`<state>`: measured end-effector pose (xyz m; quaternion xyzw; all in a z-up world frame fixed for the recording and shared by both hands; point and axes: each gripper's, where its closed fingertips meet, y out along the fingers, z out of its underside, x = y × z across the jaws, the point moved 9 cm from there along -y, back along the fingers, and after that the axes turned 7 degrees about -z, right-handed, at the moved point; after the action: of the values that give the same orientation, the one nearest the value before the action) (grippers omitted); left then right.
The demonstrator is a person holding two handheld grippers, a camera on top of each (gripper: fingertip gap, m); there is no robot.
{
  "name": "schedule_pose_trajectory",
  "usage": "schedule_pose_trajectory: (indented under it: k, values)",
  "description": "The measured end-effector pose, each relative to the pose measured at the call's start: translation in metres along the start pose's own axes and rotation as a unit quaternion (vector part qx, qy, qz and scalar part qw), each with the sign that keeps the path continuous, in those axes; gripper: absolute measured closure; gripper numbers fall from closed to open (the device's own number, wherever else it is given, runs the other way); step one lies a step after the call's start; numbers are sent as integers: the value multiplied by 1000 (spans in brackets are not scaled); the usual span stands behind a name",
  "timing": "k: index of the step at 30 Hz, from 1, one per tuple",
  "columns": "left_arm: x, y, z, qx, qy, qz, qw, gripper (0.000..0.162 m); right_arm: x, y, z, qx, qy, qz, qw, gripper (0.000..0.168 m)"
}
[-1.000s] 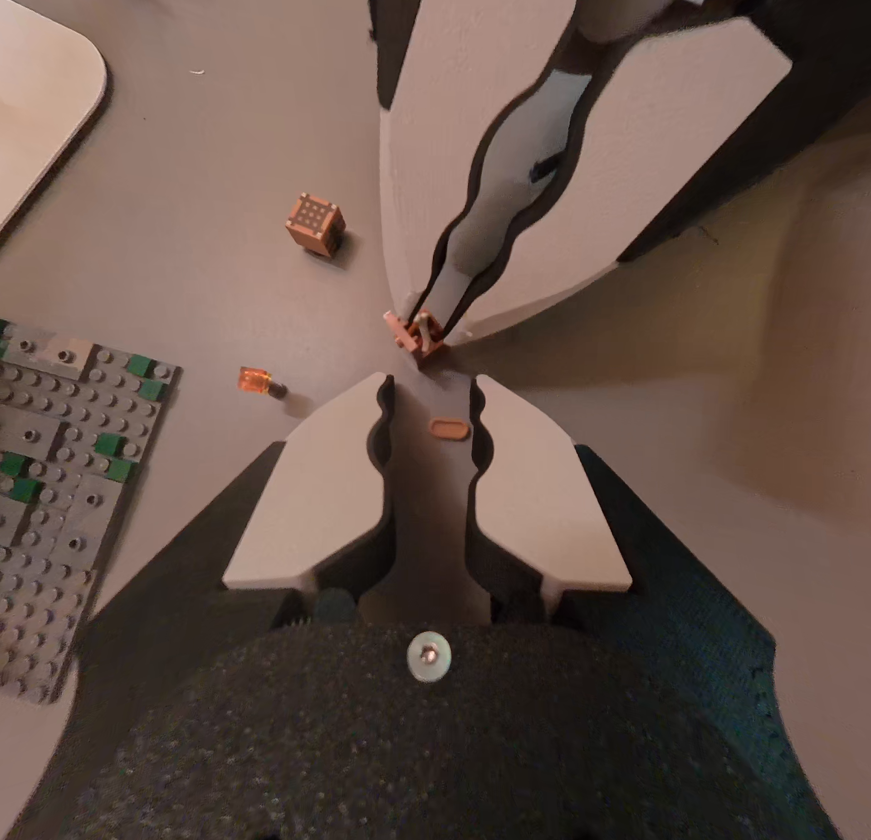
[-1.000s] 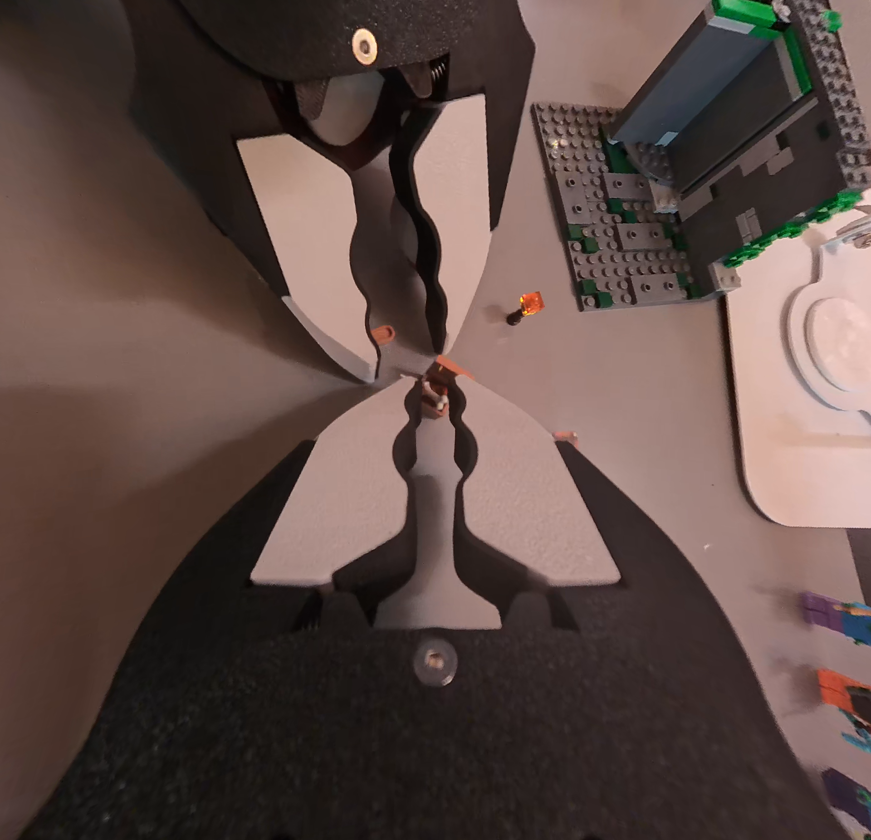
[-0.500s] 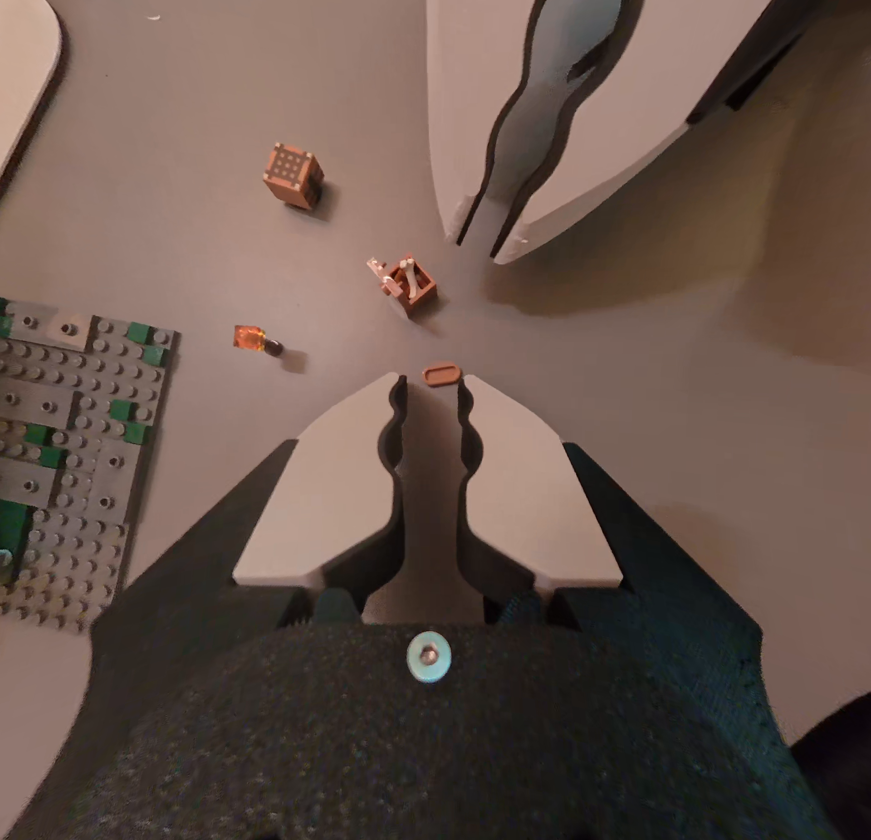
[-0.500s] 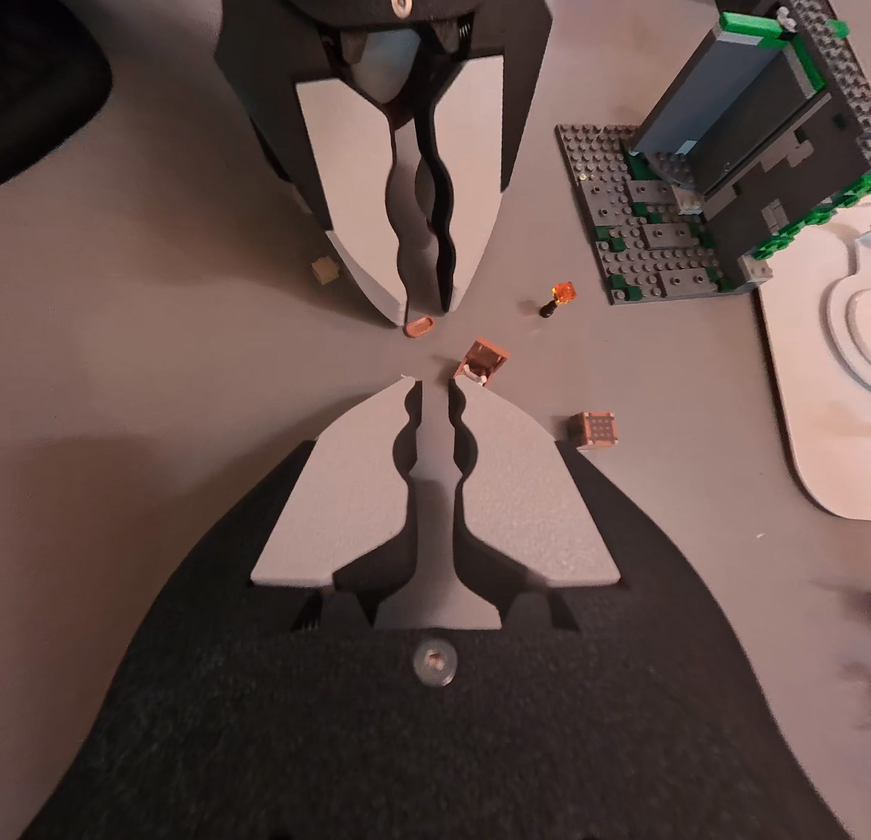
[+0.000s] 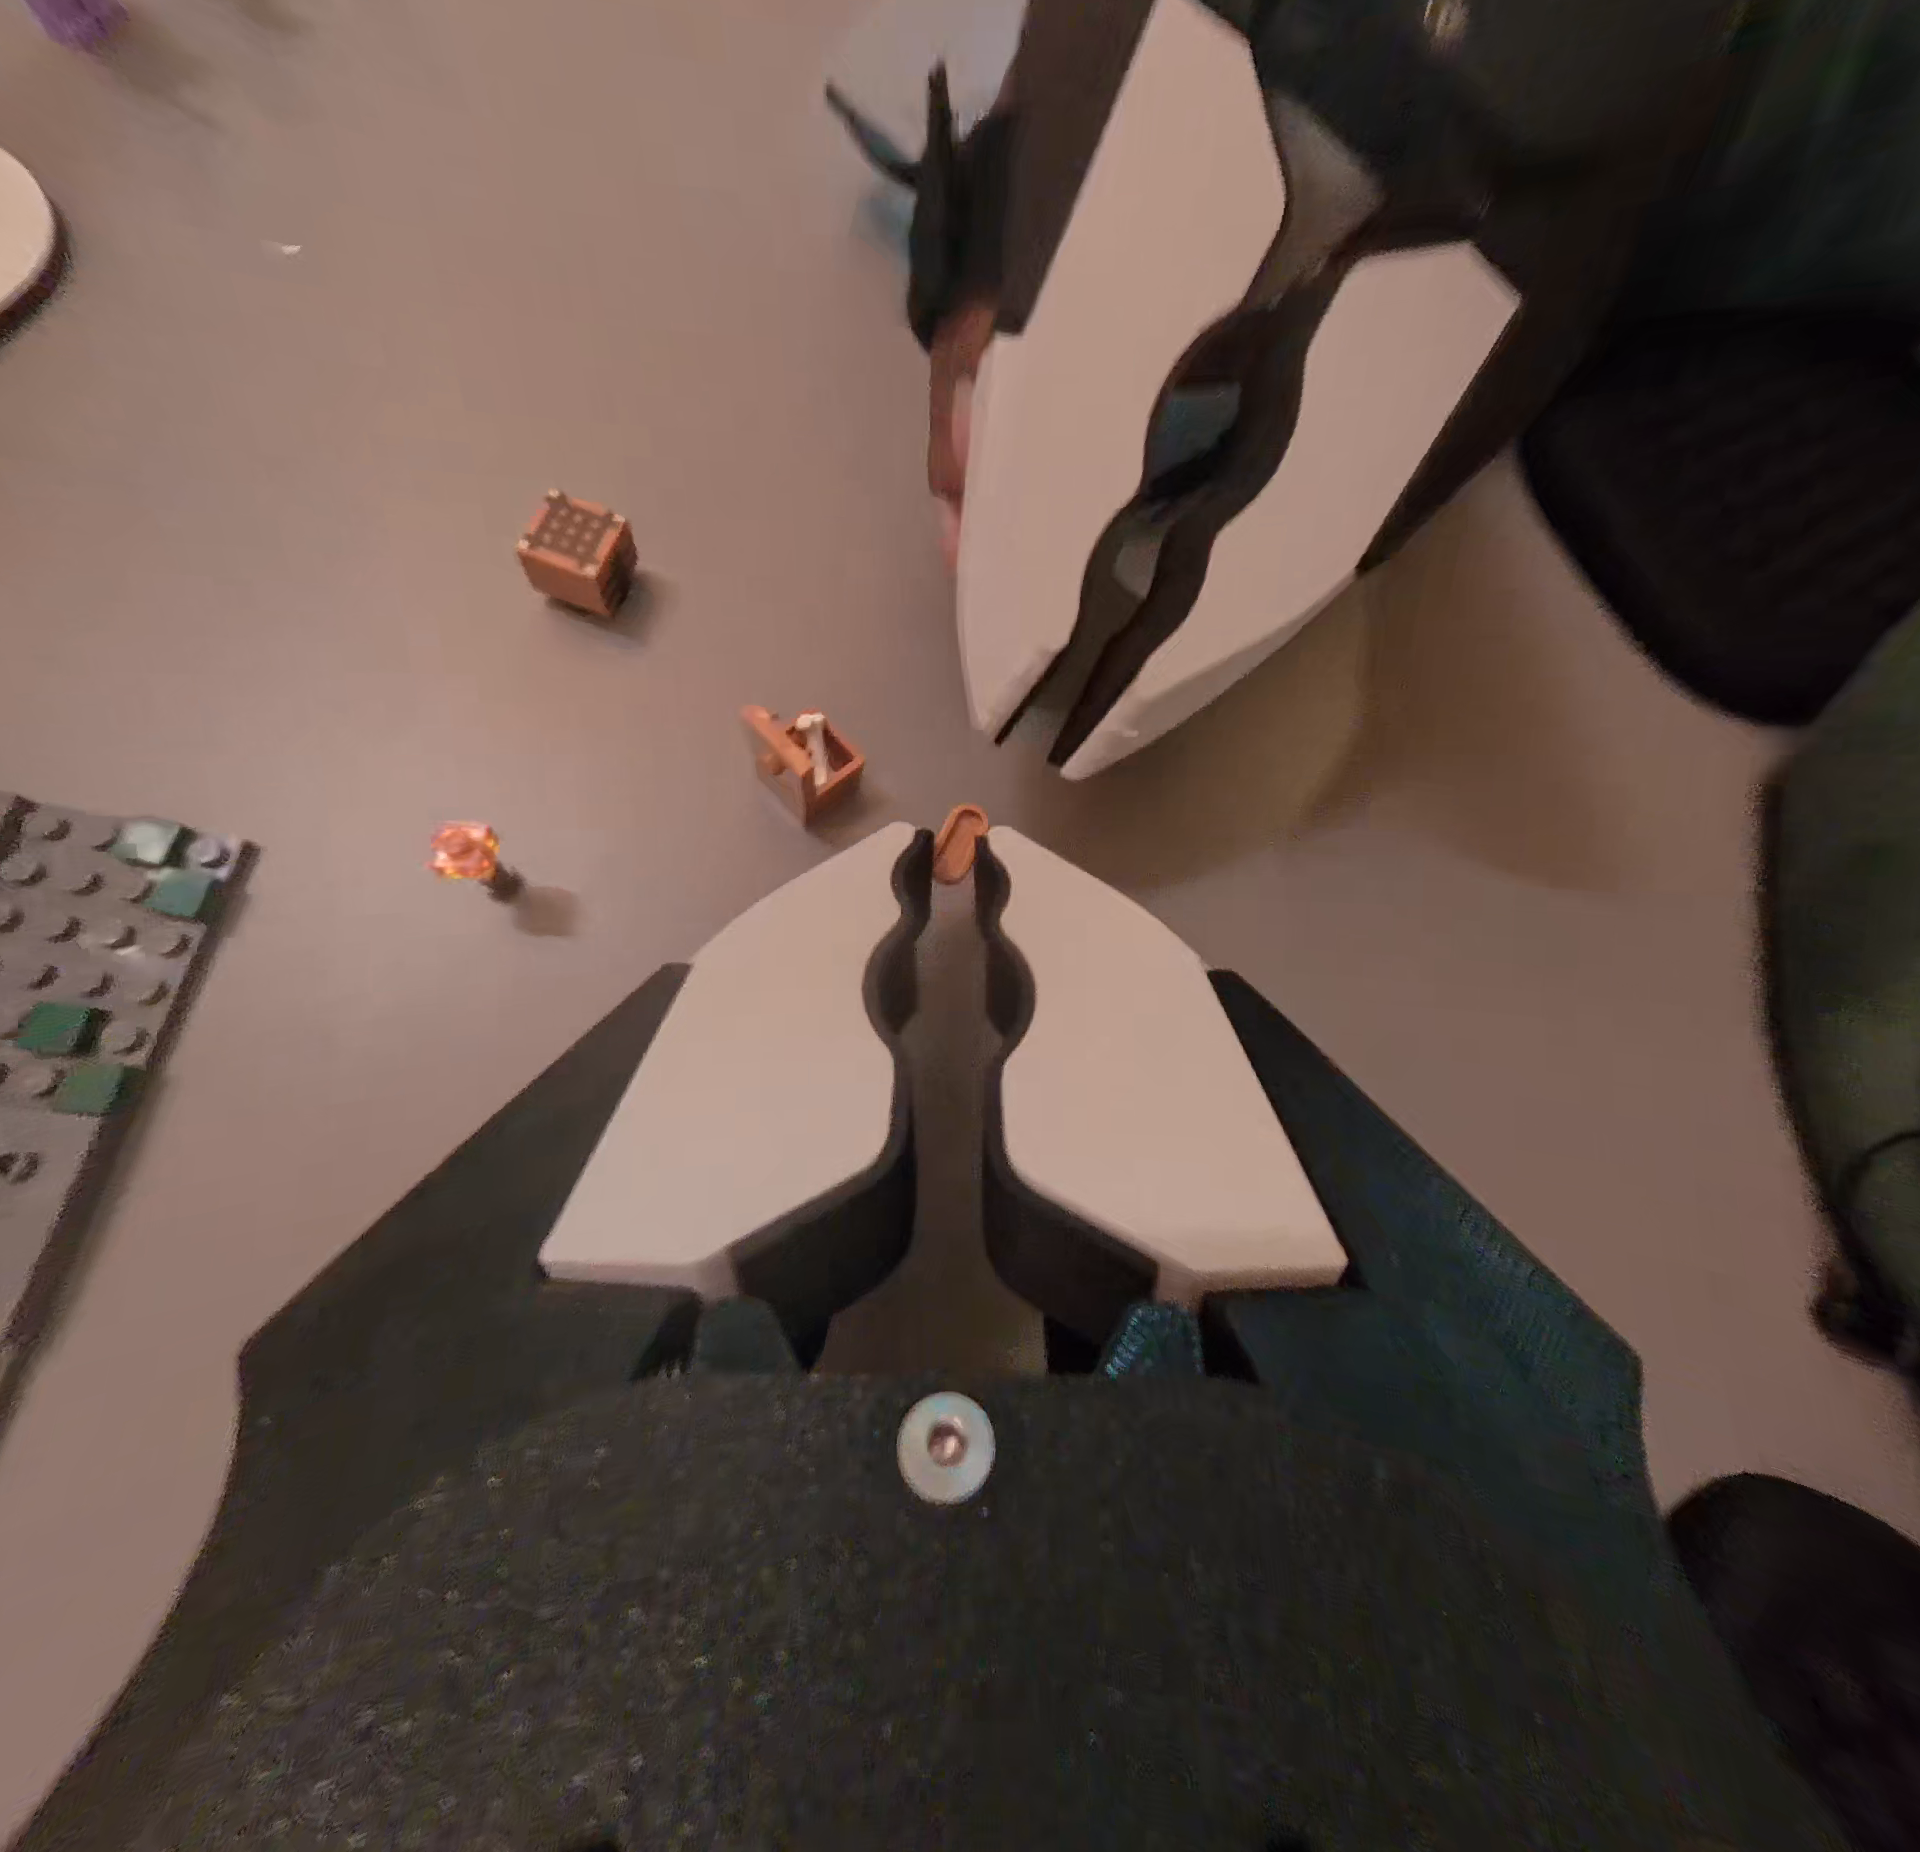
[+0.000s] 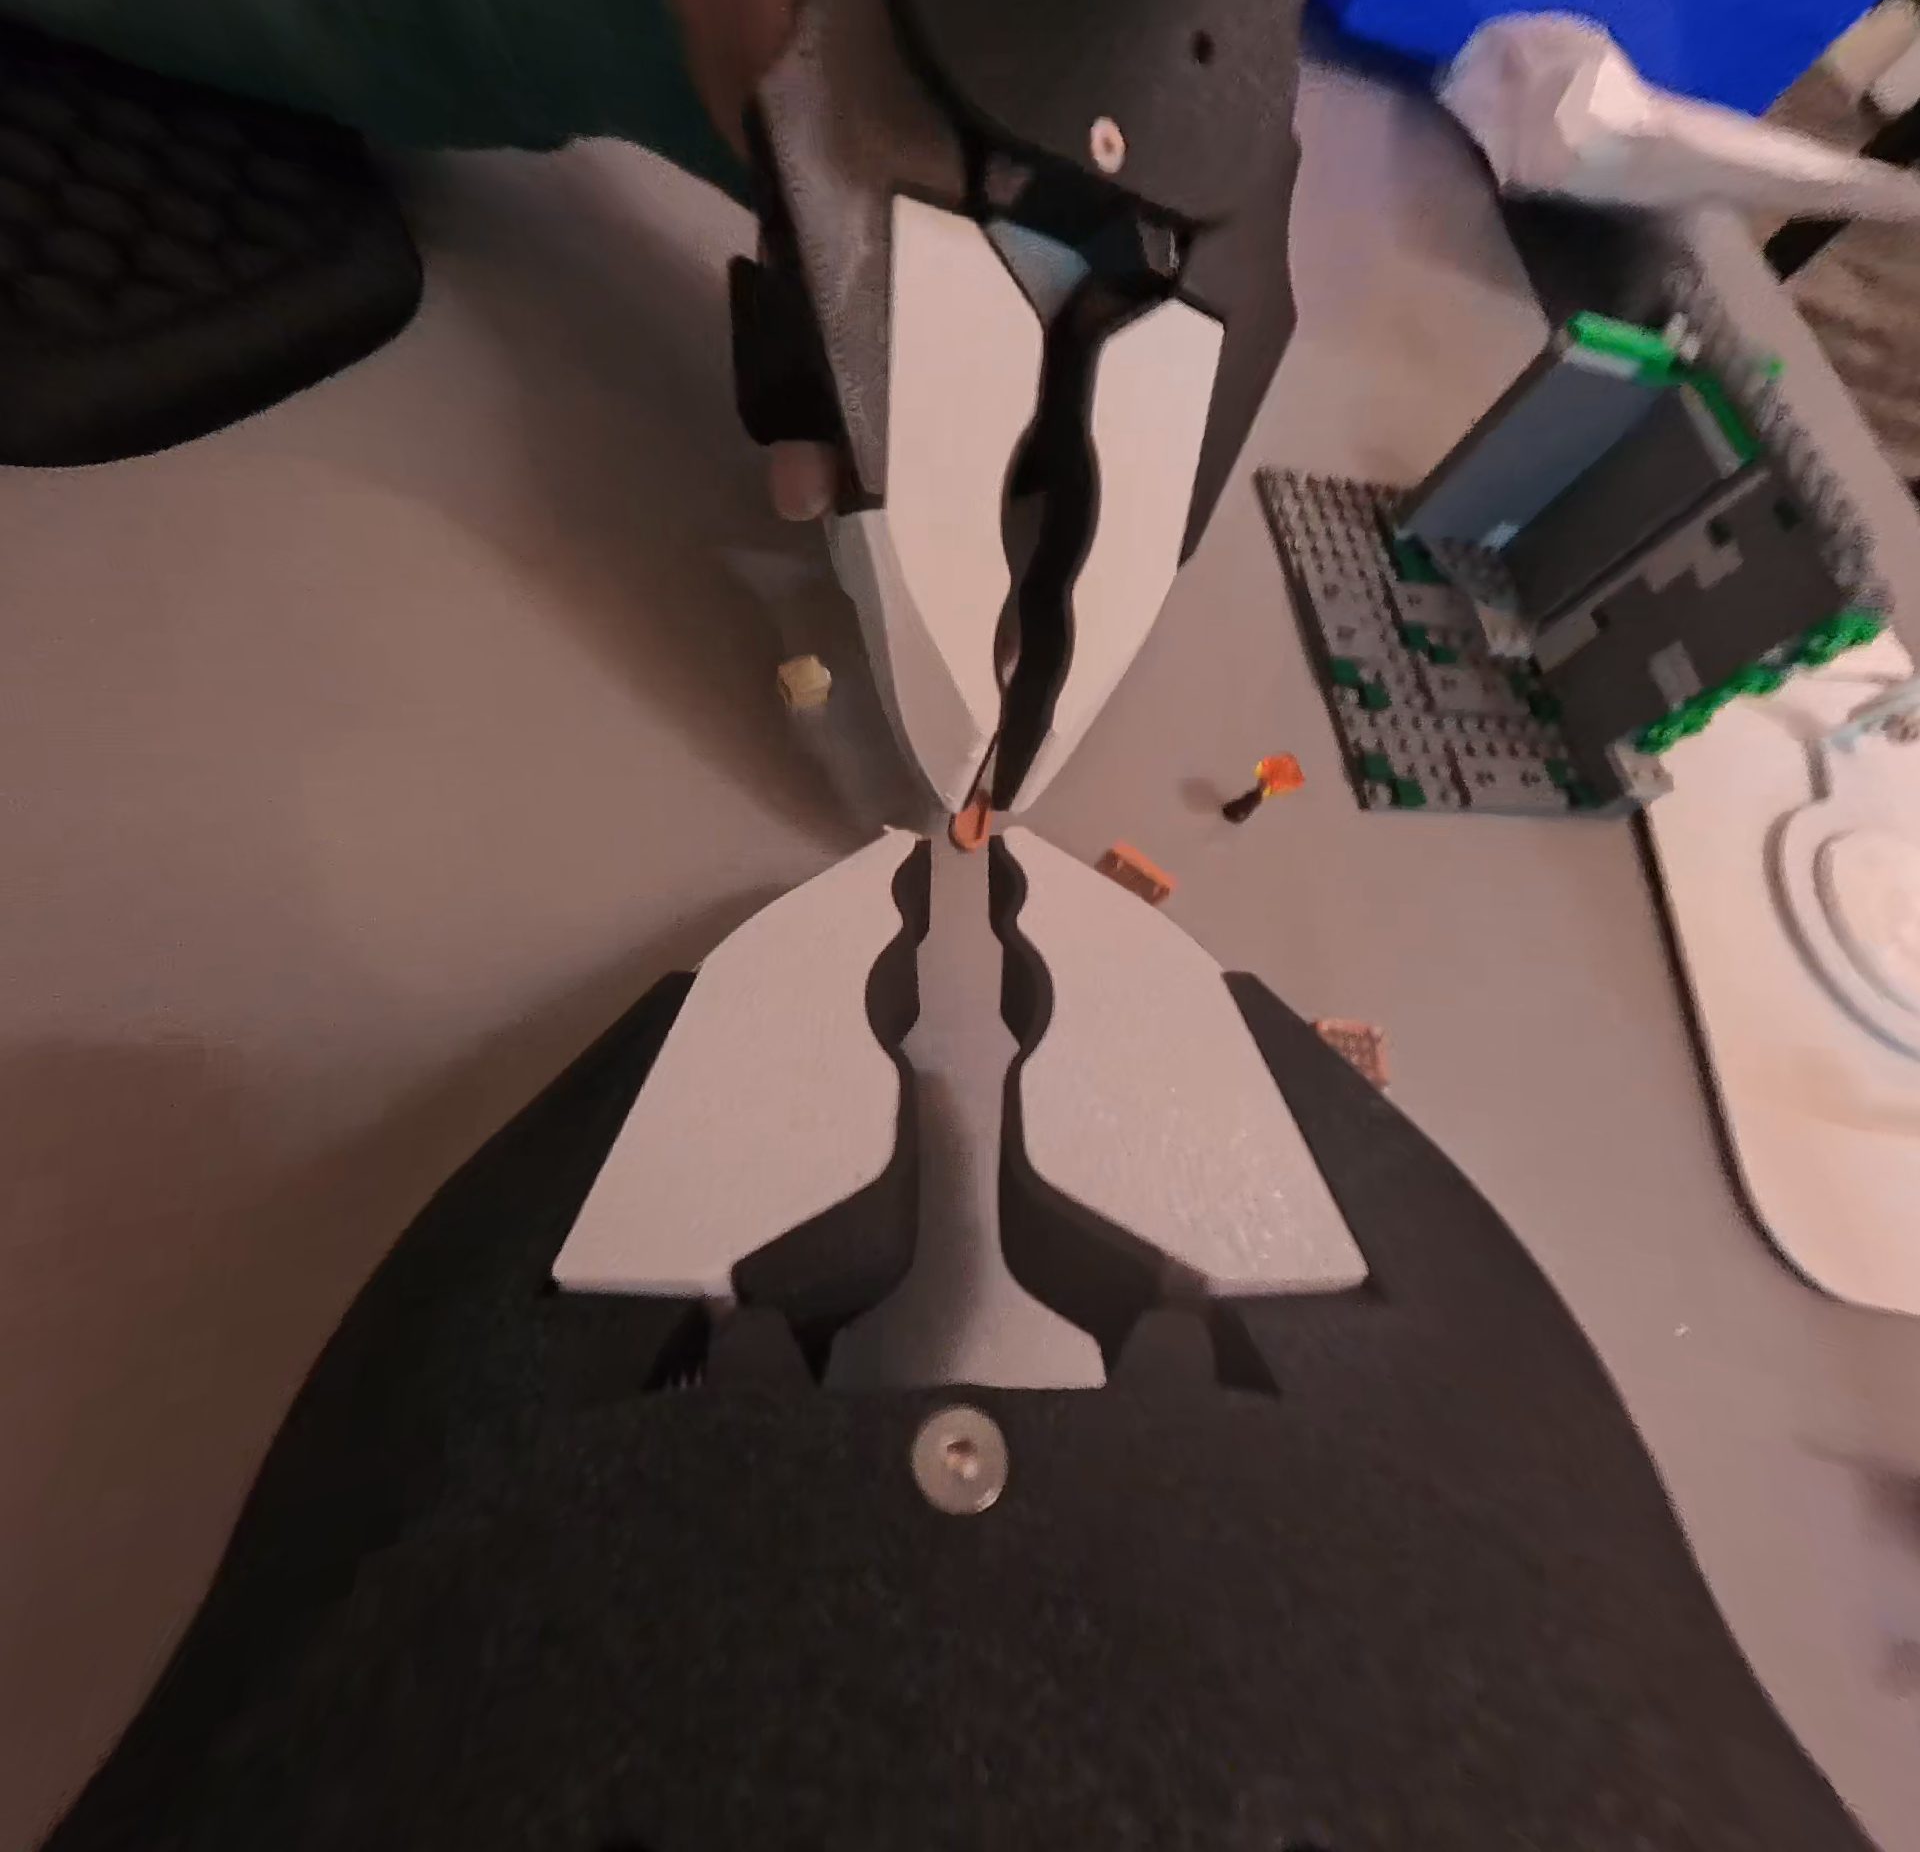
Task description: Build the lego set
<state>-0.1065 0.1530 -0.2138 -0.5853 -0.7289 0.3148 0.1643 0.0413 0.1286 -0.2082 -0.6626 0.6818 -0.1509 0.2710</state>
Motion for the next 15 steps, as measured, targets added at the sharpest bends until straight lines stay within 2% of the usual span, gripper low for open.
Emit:
schedule_pose_trajectory:
  k: [5, 10, 13, 15]
  values:
    - [-1, -7, -4, -47, -43, 69, 996, 155, 8, -3, -8, -39, -76, 14, 996, 158]
    - [-2, -11, -7, -68, -63, 101, 991, 155, 12, -3, -8, -28, -127, 38, 991, 164]
    - [-2, -13, -7, -71, -64, 101, 990, 157, 11, -4, -8, -31, -112, 29, 993, 166]
    - [-3, -16, -9, -79, -37, 83, 993, 150, 6, -7, -5, -50, -63, 12, 997, 166]
